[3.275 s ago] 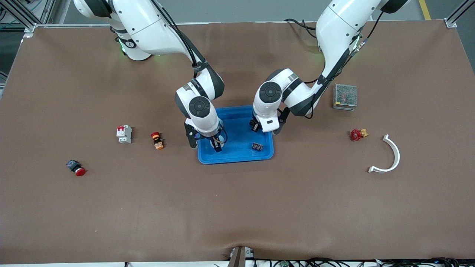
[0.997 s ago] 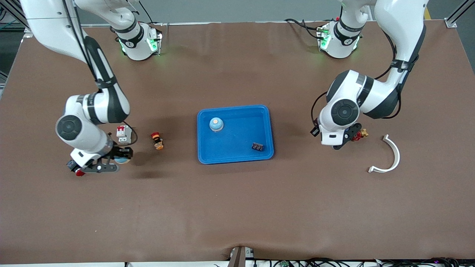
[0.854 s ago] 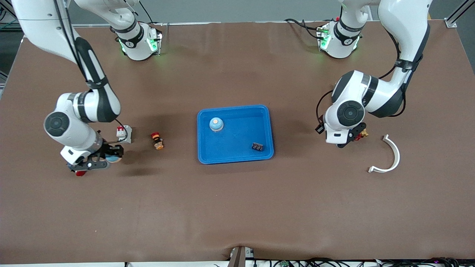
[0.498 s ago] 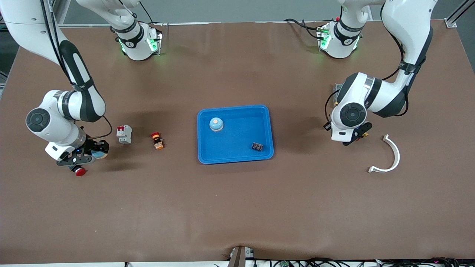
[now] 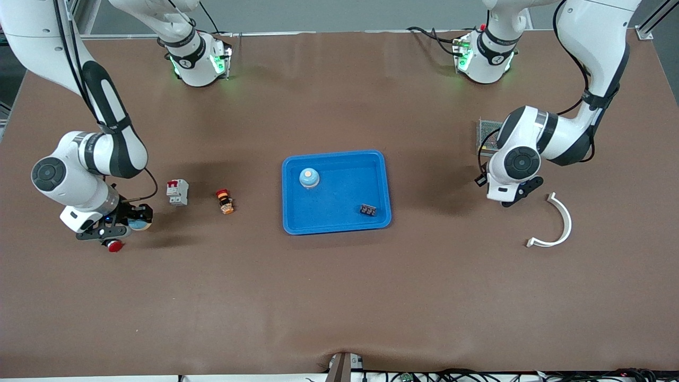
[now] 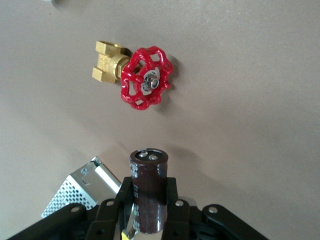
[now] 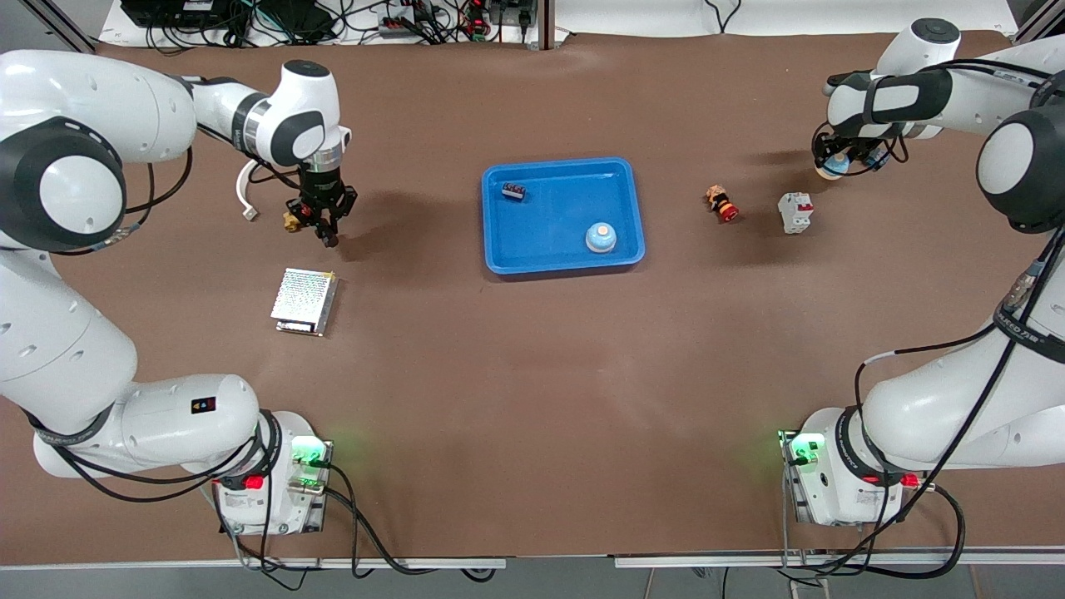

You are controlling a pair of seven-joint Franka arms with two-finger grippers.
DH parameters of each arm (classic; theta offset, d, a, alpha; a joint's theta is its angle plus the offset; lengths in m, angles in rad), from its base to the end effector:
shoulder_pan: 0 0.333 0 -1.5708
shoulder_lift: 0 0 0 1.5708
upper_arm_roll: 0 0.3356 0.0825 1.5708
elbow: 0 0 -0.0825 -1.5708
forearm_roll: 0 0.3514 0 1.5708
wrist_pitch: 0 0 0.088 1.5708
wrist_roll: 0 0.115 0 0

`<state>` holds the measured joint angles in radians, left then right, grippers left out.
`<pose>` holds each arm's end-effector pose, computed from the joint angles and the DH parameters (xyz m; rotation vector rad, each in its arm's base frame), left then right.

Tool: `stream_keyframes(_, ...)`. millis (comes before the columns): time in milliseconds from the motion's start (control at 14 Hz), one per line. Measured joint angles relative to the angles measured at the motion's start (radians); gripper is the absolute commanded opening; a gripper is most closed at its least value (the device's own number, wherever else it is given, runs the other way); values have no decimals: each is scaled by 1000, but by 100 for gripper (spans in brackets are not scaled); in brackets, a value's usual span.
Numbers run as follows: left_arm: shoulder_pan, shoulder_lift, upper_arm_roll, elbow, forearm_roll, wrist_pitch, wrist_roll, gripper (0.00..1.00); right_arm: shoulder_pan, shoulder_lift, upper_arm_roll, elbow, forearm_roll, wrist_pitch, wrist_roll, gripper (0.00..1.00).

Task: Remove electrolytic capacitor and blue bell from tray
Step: 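Set the bell beside the red button while the left gripper sets the capacitor down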

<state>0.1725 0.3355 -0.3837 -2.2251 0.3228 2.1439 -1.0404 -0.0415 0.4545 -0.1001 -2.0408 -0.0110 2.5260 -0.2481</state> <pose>0.4803 -0.0885 0.2447 -2.6903 -0.8264 0.3434 0.5851 -0.0807 0.2565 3.0797 0.1946 0.0346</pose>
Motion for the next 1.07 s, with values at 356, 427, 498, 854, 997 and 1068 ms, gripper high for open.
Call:
stream_keyframes(356,15,0,0,-32,9,57,0,0,0,82,4,62,49,4,-1,0)
stream_keyframes(427,20,0,0,-32,9,62,0,0,0,91,6,68,55,4,-1,0)
stream_keyframes(498,23,1,0,-33,9,70,0,0,0,99,7,73,61,4,-1,41)
stream_keyframes(854,29,20,0,-38,9,95,0,0,0,116,9,96,93,-7,0,100)
stream_keyframes(997,30,28,0,-38,10,98,0,0,0,113,11,113,110,-62,8,100)
stream_keyframes(1068,30,33,0,-38,10,102,0,0,0,106,13,124,146,-111,30,100)
